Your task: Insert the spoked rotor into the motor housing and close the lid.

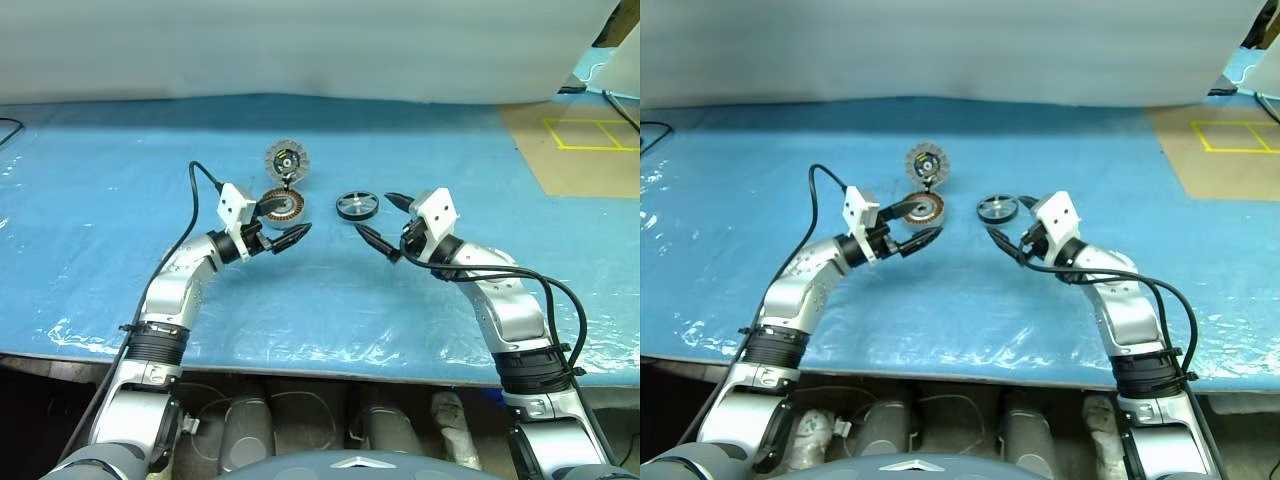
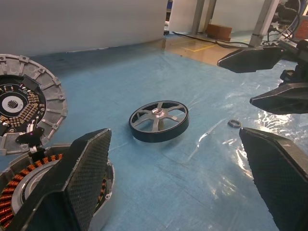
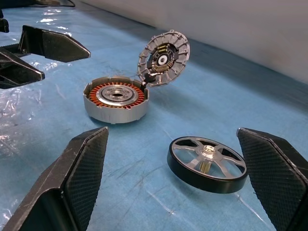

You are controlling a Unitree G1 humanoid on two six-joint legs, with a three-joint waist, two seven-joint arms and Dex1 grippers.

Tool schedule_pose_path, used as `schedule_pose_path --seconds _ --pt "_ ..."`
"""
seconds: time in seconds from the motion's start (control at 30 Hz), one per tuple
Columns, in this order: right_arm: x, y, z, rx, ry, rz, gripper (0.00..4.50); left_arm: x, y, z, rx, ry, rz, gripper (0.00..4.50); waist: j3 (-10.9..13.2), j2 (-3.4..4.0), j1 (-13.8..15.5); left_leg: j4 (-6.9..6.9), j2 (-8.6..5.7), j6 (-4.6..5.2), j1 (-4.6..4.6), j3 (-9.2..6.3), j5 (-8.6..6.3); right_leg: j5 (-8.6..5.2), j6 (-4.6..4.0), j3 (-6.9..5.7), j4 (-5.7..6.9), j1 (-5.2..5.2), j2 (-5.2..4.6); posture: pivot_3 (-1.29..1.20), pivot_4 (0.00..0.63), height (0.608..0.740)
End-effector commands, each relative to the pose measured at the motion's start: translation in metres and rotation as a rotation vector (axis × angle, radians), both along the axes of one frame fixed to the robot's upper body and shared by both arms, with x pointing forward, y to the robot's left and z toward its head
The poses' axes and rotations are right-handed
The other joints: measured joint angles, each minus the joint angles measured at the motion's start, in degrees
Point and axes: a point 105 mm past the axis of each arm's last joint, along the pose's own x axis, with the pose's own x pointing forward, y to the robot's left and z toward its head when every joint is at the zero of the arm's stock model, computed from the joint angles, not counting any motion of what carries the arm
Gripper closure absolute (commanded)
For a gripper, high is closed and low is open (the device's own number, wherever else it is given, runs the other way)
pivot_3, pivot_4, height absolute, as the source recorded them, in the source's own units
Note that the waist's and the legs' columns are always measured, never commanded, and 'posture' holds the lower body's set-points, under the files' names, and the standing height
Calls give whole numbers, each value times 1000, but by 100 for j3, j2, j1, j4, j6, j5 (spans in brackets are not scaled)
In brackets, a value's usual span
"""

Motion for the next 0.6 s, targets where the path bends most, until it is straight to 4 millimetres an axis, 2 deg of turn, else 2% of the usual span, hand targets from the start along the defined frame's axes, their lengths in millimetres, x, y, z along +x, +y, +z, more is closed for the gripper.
schedule_pose_path --seconds 0.03,0.43,0.6 --pt "-1 3 12 15 -43 18 14 -2 -1 13 -5 -56 -11 0 0 0 0 0 0 0 0 0 0 0 0 0 0 0 0 0 150 740" --pt "-2 5 11 17 -38 23 14 -1 1 13 -5 -52 -7 0 0 0 0 0 0 0 0 0 0 0 0 0 0 0 0 0 150 740" --pt "-2 10 10 -20 -42 60 14 1 7 16 -14 -58 26 0 0 0 -1 -1 0 0 0 0 0 0 0 0 0 0 0 0 150 740"
